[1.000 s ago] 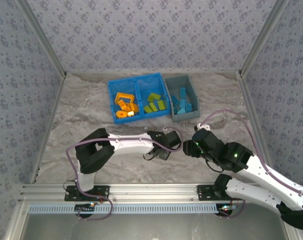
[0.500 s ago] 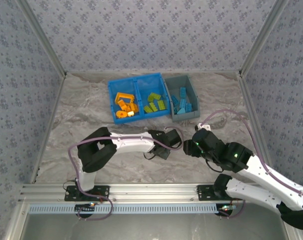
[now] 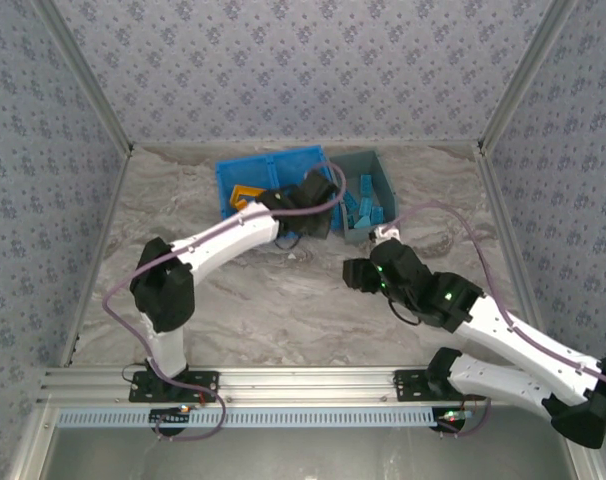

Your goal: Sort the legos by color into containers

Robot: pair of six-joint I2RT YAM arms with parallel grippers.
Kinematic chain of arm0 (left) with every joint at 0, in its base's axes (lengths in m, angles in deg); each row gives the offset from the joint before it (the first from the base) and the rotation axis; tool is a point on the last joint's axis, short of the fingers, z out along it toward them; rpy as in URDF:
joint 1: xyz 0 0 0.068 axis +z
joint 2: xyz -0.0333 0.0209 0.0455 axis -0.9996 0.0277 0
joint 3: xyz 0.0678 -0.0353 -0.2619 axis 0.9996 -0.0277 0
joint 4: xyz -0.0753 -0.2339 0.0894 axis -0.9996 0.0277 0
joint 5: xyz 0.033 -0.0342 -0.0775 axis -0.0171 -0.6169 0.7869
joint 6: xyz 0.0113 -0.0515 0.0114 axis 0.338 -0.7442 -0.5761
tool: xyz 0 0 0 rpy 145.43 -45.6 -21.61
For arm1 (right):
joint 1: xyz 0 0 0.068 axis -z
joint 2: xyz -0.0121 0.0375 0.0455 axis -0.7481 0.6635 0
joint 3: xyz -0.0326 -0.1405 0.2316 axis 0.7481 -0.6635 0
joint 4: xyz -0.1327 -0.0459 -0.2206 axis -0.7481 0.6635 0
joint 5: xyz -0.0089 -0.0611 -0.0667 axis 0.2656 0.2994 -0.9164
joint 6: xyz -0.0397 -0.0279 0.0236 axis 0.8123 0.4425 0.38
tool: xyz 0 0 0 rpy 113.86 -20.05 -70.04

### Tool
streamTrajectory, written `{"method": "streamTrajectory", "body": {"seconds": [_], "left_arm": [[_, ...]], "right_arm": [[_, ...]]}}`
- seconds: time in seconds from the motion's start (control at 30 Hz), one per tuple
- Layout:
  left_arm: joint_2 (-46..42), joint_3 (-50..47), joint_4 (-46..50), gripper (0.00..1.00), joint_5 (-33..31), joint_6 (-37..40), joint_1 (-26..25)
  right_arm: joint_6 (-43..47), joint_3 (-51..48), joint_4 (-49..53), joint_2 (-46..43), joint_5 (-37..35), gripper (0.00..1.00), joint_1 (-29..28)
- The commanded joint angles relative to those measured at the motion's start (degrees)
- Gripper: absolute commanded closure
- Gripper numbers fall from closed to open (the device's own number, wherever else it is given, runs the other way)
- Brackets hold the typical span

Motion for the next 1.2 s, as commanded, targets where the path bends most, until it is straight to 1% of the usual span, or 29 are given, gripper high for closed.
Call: {"method": "streamTrajectory", "body": {"seconds": [0.0, 0.1, 0.23, 0.3, 0.4, 0.5, 0.63, 0.73, 0.83, 0.9, 1.1, 1.17], "left_arm": [[6.65, 7.89, 2.45, 0.74, -0.66, 4.88, 3.14], [13.72, 17.72, 3.55, 0.74, -4.56, 6.72, 5.58], [24.65, 33.25, 8.08, 0.77, -10.35, 7.88, 7.77], [30.66, 42.12, 11.57, 0.78, -15.08, 7.67, 8.48], [36.69, 50.19, 13.11, 0.78, -18.42, 6.97, 9.64], [38.41, 50.16, 10.19, 0.75, -17.04, 5.81, 11.21], [39.91, 50.47, 10.33, 0.64, -14.82, 3.05, 13.26], [39.05, 50.57, 11.16, 0.5, -13.98, 2.59, 13.36], [36.58, 50.54, 11.68, 0.43, -12.97, 1.86, 12.93], [34.44, 50.53, 11.94, 0.42, -12.91, 1.75, 12.45], [26.72, 50.54, 13.24, 0.41, -12.32, 1.93, 10.33], [22.96, 50.53, 14.7, 0.41, -12.31, 1.55, 9.42]], "right_arm": [[7.22, -1.01, -19.93, 1.85, -4.0, 0.34, -0.05], [8.7, 0.85, -24.63, 5.94, -4.09, 0.33, 1.97], [9.05, 3.87, -24.75, 10.34, -2.77, 0.33, 3.84], [8.59, 4.11, -24.98, 11.56, -1.34, 0.33, 4.96], [7.79, 3.47, -25.39, 12.4, 0.18, 0.33, 6.28], [7.21, 2.62, -25.86, 12.85, 1.44, 0.33, 7.07], [6.7, 2.4, -25.29, 13.2, 2.42, 0.33, 7.45], [6.56, 2.06, -25.05, 13.12, 2.82, 0.33, 7.53], [6.43, 1.94, -24.5, 12.77, 2.82, 0.32, 7.54], [6.35, 1.89, -23.75, 12.22, 2.58, 0.32, 7.54], [7.11, 1.91, -19.91, 8.01, 0.58, 0.31, 7.75], [7.13, 2.28, -17.1, 6.12, -0.9, 0.27, 8.61]]}}
